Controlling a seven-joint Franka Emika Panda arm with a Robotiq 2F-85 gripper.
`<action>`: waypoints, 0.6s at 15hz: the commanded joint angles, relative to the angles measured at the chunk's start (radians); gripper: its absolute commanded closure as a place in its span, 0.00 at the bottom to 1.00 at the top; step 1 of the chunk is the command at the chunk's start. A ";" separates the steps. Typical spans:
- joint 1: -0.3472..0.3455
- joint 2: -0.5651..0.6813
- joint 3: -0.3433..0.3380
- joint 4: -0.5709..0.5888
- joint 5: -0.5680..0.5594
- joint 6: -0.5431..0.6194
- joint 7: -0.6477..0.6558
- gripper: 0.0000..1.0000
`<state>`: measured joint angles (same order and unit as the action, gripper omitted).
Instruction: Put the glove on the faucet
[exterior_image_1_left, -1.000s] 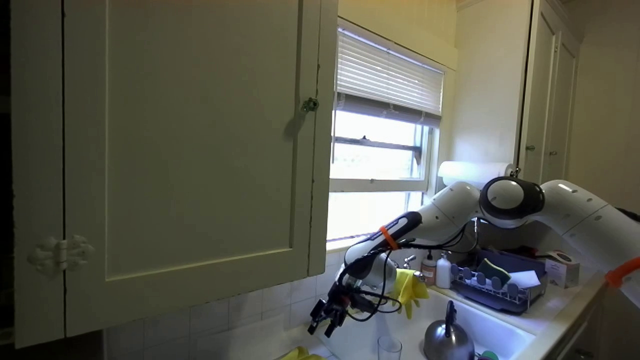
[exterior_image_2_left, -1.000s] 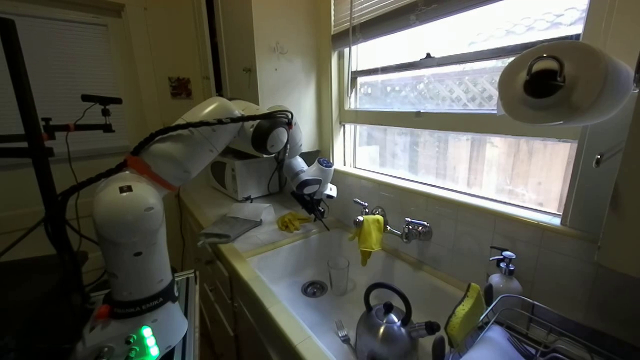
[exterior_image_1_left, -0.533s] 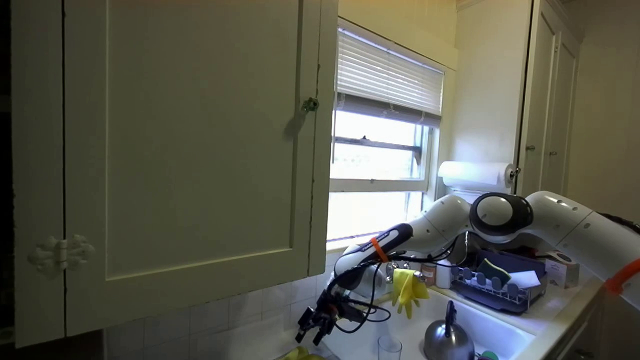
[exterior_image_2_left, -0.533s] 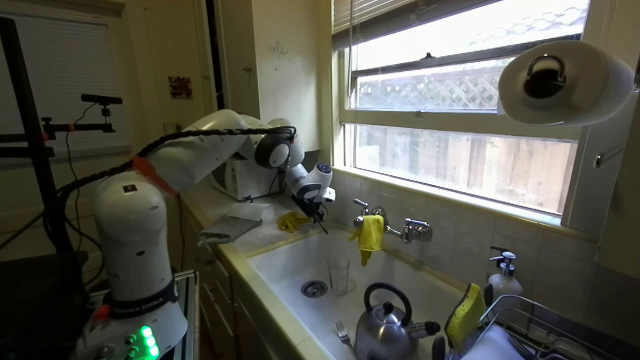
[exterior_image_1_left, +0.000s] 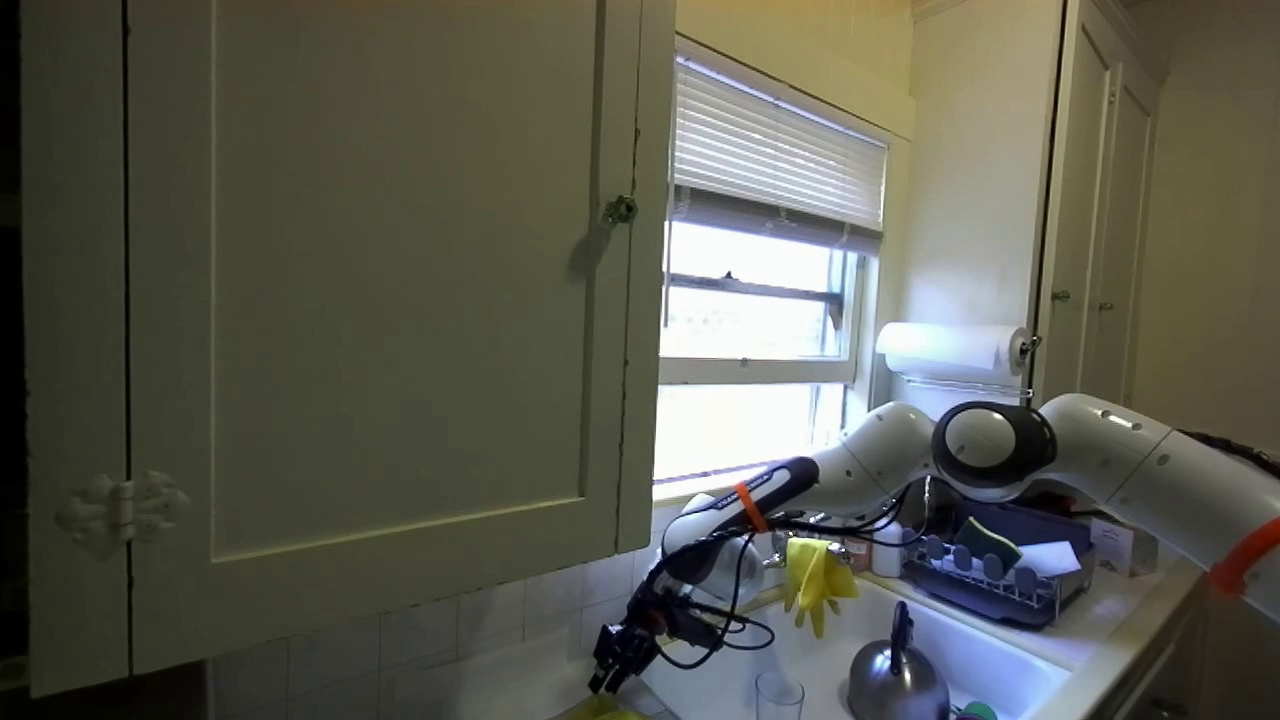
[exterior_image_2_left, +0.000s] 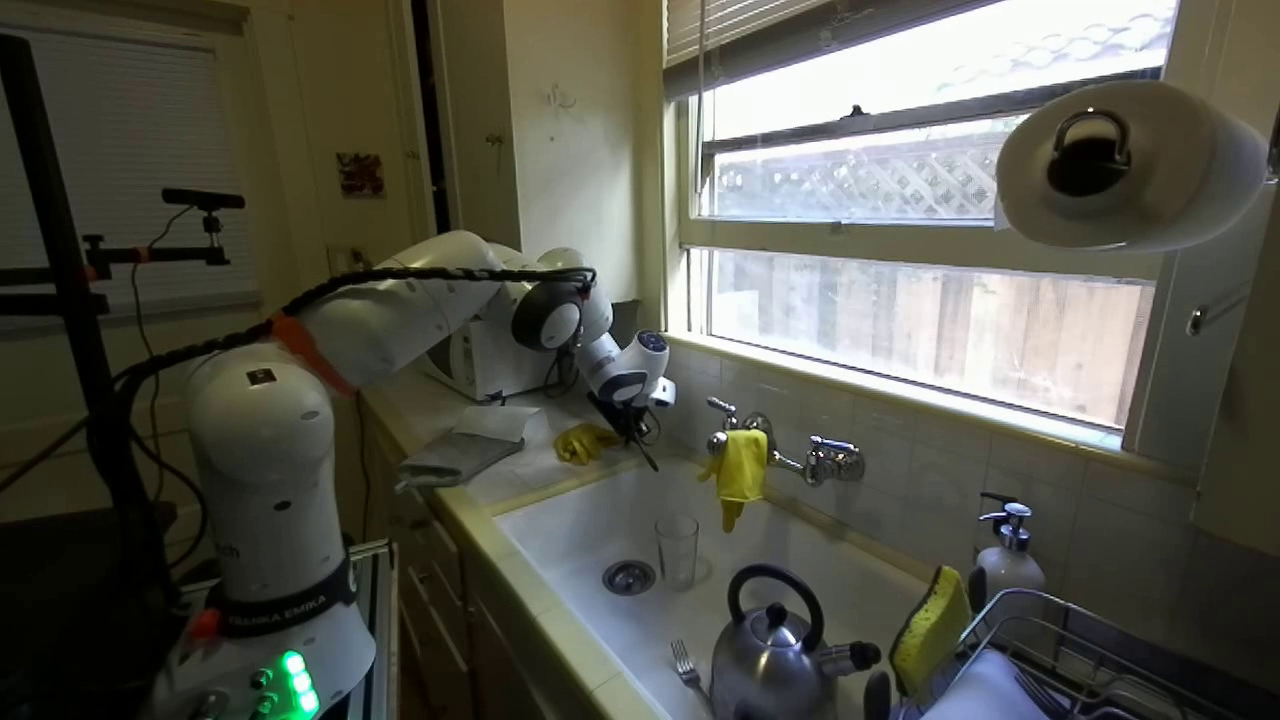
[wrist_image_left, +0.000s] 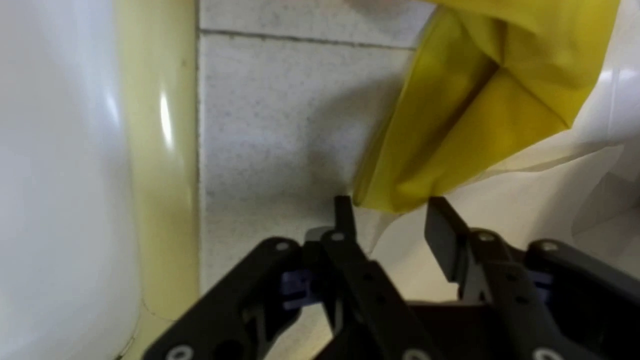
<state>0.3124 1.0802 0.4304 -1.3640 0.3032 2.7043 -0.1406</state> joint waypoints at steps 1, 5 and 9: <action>0.019 0.041 -0.009 0.065 -0.028 -0.040 0.043 0.88; 0.025 0.047 -0.012 0.075 -0.025 -0.063 0.064 1.00; -0.011 -0.061 -0.006 -0.056 0.006 0.001 0.052 0.99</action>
<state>0.3222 1.1023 0.4294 -1.3286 0.3017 2.6721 -0.1002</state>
